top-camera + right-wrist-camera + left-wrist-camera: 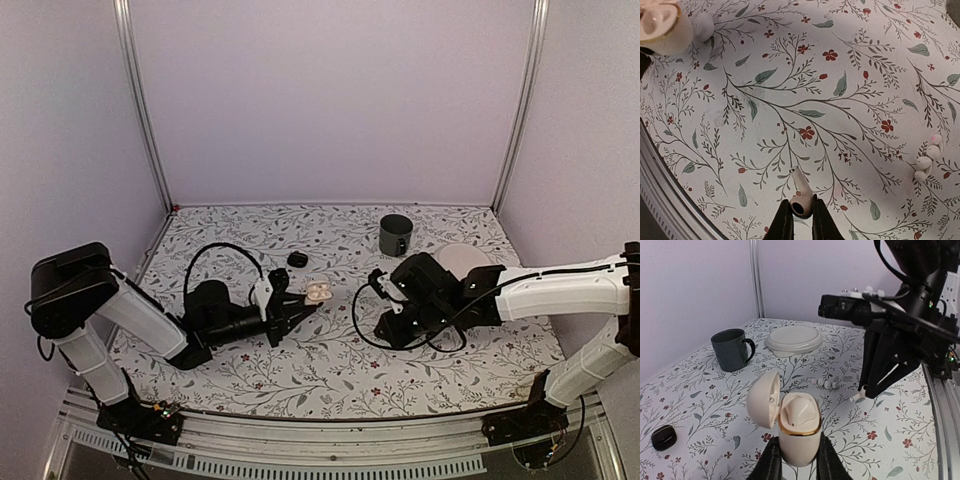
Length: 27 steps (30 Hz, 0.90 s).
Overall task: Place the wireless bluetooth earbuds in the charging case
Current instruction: Pick up the right earbud from the center of the board, then insert the right earbud into the right side groove of the charging case.
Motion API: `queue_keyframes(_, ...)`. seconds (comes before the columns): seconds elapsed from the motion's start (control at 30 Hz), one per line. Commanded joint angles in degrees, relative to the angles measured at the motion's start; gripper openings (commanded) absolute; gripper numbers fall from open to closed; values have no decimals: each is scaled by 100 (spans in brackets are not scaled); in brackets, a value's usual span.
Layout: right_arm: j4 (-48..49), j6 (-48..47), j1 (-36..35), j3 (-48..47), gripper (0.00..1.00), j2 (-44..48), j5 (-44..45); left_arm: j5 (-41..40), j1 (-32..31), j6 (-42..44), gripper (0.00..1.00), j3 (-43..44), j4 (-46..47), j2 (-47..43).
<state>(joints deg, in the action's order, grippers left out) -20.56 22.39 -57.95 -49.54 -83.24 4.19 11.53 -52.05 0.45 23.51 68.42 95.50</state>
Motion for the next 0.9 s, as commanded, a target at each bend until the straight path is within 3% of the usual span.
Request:
queue_keyframes(0.0, -686, -161, 45, -533, 12, 250, -88, -37, -211, 705, 0, 274, 515, 435)
queue_keyframes(0.27, -1214, -358, 48, -973, 12, 192, -353, -151, -522, 1292, 0, 491, 846, 1070)
queue_keyframes(0.87, -2070, -832, 47, -1899, 11, -444, -519, -195, -887, 1981, 0, 674, 613, 1319)
